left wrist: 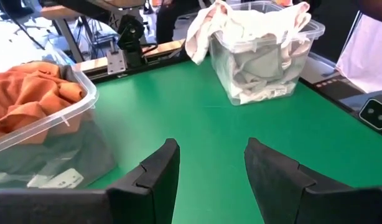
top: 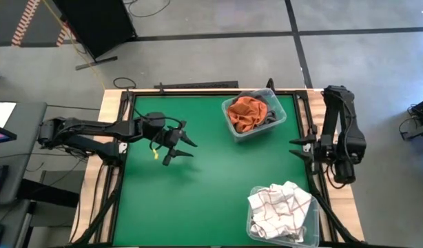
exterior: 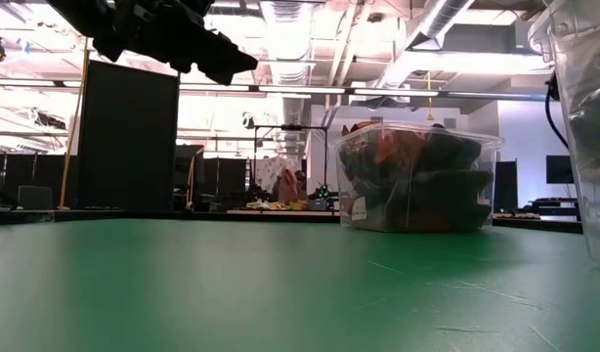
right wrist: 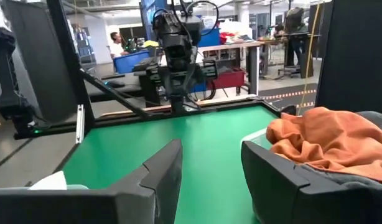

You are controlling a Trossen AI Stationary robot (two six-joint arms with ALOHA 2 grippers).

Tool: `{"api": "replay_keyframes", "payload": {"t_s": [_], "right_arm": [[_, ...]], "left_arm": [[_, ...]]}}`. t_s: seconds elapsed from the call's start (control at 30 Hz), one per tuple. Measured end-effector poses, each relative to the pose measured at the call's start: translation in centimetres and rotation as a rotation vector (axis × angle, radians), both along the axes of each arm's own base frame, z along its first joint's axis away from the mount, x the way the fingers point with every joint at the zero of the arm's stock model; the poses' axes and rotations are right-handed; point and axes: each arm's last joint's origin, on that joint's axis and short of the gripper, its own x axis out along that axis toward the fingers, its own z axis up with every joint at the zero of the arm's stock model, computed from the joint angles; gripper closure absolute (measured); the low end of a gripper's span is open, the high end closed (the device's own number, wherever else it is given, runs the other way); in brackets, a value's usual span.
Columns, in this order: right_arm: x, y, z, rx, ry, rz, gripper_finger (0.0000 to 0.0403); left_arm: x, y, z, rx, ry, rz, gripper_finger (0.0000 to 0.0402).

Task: Sort towels by color in basket
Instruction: Return to Home Position

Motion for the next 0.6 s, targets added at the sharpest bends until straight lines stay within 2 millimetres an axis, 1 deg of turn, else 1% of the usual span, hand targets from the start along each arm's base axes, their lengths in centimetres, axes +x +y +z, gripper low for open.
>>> {"api": "replay_keyframes", "payload": {"t_s": [0.23,0.4,0.53,0.6], "right_arm": [[-0.1,-0.5,0.2,0.072,-0.01,-0.003,0.021],[0.1,0.0,0.5,0.25,-0.036,-0.015,0.021],[0.5,0.3,0.8,0.348,-0.061,-0.081,0.021],[0.8,0.7,1.0,0.437,-0.065,-0.108,0.021]], "left_arm": [[0.0,0.0,0.0,-0.003,0.003,0.001,0.0231],[-0.1,0.0,-0.2,-0.026,0.027,0.006,0.0231],[-0.2,0.0,-0.5,-0.029,0.063,0.006,0.0231],[-0.2,0.0,-0.5,-0.032,0.068,0.006,0.0231]]}}
